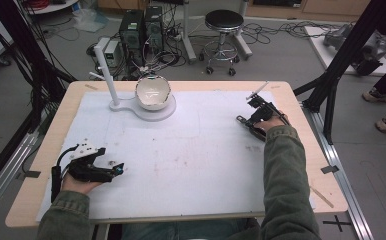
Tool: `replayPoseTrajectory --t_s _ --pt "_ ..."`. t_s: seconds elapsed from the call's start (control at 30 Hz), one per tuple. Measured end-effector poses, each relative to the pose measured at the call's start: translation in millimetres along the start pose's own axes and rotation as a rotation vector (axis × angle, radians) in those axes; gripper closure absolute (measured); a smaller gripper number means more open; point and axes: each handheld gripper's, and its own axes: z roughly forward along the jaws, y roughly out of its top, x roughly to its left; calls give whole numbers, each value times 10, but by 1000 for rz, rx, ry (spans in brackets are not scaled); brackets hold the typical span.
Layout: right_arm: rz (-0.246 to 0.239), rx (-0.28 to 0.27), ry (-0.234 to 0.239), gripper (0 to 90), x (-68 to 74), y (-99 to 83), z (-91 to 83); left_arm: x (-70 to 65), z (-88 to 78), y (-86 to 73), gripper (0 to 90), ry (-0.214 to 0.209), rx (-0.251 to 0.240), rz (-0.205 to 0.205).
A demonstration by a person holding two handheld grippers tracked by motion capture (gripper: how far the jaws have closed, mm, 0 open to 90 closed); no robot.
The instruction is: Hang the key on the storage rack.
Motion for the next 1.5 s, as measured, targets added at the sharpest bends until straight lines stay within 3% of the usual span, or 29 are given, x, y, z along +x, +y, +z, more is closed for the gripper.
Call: replayPoseTrajectory --t_s 0.17,0.37,0.57,0.63,0.73,0.83,0.93,1.03,1.1,1.23,1.27,1.5 --pt "-24 -76 47 824 101 -4 -182 1 0 2 66 -5 -3 0" --pt "-37 -101 103 824 193 6 -269 11 12 11 65 -12 -14 -6" --pt "-101 -150 175 823 461 89 -342 14 26 22 65 -16 -17 -3" --pt "-105 -156 185 823 489 105 -344 17 28 26 65 -19 -18 -3" --pt "-168 -161 208 823 687 237 -377 23 31 28 66 -20 -18 -3" --pt "-190 -175 230 823 790 310 -403 25 35 26 65 -16 -20 -6" --pt "-243 -186 269 823 987 454 -408 33 29 27 66 -20 -22 -5" --pt "-270 -181 278 823 1082 522 -395 33 26 28 66 -21 -23 -5" --pt "-312 -169 294 823 1256 641 -368 32 28 27 66 -20 -23 -5" --pt "-358 -166 329 822 1471 778 -347 35 26 27 65 -25 -23 -6" --pt "-358 -166 329 822 1471 778 -347 36 27 26 65 -24 -24 -9" --pt "-440 -138 349 820 1844 1002 -290 38 35 24 66 -29 -22 -9"
